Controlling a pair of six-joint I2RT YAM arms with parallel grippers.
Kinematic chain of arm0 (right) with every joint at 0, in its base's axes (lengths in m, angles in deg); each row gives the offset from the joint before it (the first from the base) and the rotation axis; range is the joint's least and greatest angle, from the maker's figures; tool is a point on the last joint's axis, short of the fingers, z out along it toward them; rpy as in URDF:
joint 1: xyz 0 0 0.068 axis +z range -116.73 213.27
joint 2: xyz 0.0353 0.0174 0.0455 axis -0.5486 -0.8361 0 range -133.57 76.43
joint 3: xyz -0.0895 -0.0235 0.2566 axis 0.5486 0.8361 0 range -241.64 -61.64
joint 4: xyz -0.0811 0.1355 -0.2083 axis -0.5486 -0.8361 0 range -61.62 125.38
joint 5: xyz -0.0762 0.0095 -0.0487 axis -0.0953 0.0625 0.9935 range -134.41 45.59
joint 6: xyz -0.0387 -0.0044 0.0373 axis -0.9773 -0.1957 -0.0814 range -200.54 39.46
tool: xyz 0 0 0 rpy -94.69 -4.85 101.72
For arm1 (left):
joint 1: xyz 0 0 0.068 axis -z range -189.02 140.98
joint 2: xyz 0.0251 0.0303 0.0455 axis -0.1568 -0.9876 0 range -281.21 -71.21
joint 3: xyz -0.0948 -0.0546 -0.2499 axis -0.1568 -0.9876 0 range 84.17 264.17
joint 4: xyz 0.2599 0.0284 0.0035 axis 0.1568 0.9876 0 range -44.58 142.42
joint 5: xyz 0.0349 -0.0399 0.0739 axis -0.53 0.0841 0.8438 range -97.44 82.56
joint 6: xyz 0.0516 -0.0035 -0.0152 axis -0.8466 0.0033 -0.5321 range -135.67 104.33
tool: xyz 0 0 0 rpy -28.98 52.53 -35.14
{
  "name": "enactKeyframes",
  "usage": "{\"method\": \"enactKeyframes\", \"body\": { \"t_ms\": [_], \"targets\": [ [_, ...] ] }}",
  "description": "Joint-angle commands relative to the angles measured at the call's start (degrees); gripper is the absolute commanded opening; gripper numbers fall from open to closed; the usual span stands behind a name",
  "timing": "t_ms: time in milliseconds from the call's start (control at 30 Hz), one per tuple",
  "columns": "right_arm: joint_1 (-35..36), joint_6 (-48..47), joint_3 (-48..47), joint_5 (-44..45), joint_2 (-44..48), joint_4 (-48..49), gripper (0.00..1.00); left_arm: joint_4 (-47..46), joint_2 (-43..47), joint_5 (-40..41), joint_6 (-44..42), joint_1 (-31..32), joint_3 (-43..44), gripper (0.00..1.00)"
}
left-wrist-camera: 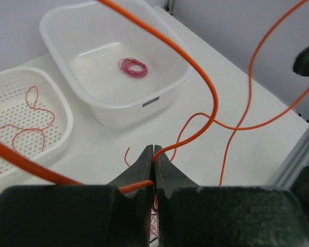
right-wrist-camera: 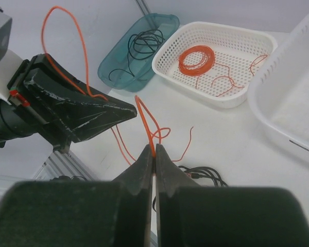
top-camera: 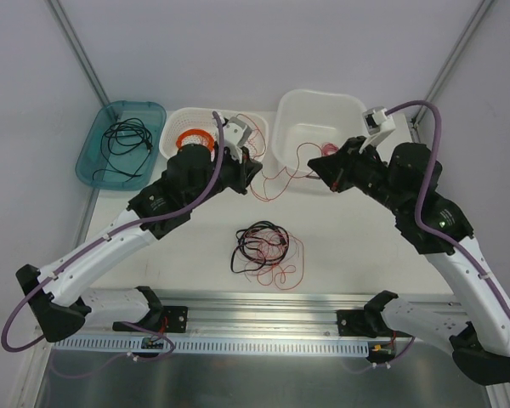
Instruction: Untangle the cables
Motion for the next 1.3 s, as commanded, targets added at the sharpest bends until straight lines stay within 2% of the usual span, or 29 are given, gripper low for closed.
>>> {"method": "enactKeyframes", "body": {
  "t_ms": [0,200,433,867,1267],
  "targets": [
    [0.29,0.36,0.40,-1.05,-2.56,-0.71,0.01,-4.49,2.14,-4.67,1.63,-0.54,-2.50,0.00],
    [0.29,4.22,6.81,-6.41,-4.59,4.38,0.01,-10.38,3.72,-12.82,4.79,-0.54,-7.51,0.00],
    [1.35,6.87,10.08,-8.26,-6.26,7.81,0.01,-13.37,2.49,-17.14,6.73,-0.54,-10.15,0.03],
    [2.40,14.16,8.23,-8.70,-8.63,10.71,0.01,-14.86,1.17,-16.88,6.55,-0.46,-12.43,0.09],
    [3.81,19.87,8.49,-9.14,-10.13,13.62,0.01,-15.83,1.35,-17.76,4.71,-0.46,-15.16,0.21]
  ]
}}
